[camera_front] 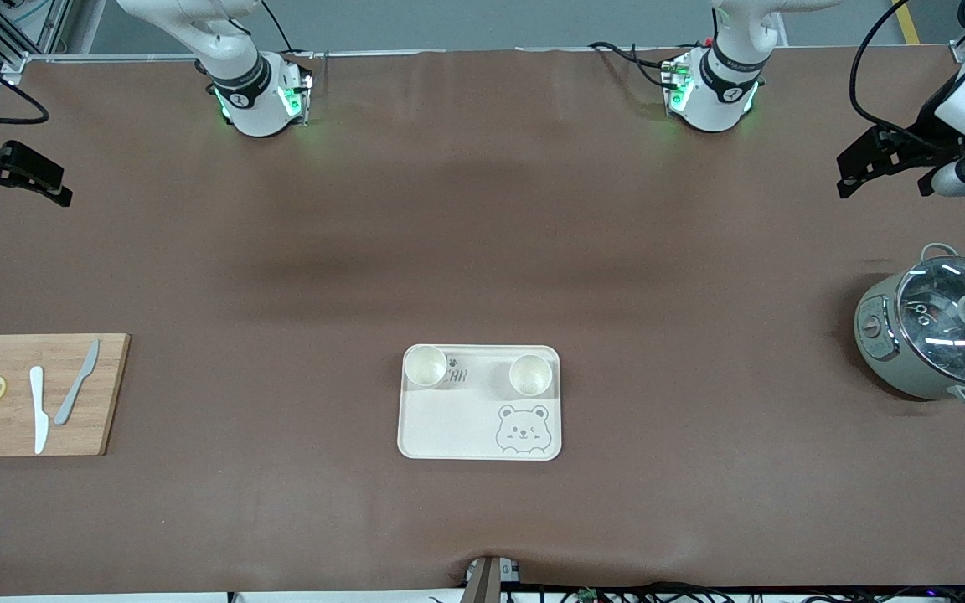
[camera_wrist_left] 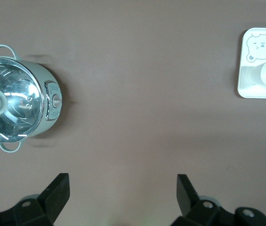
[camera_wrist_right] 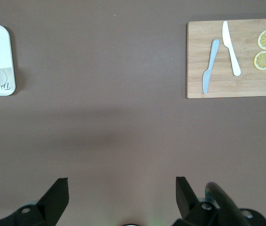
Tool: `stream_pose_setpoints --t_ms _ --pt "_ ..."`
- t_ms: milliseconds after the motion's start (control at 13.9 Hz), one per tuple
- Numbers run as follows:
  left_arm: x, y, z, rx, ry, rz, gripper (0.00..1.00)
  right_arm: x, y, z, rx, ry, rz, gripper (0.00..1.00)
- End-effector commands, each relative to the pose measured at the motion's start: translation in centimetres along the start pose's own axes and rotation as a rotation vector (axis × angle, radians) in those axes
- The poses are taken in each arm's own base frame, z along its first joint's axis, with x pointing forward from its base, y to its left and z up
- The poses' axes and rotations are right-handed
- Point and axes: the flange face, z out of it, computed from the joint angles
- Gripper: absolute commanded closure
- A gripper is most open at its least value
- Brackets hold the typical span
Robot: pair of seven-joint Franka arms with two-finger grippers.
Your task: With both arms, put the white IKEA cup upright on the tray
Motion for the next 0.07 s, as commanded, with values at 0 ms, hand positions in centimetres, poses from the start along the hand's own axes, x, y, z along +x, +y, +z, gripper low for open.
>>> stream_pose_setpoints --t_ms 0 --pt "0.03 -0.34 -0.60 0.003 0.000 0.002 0.00 -0.29 0.35 -0.18 -0.006 -0.003 0.006 0.00"
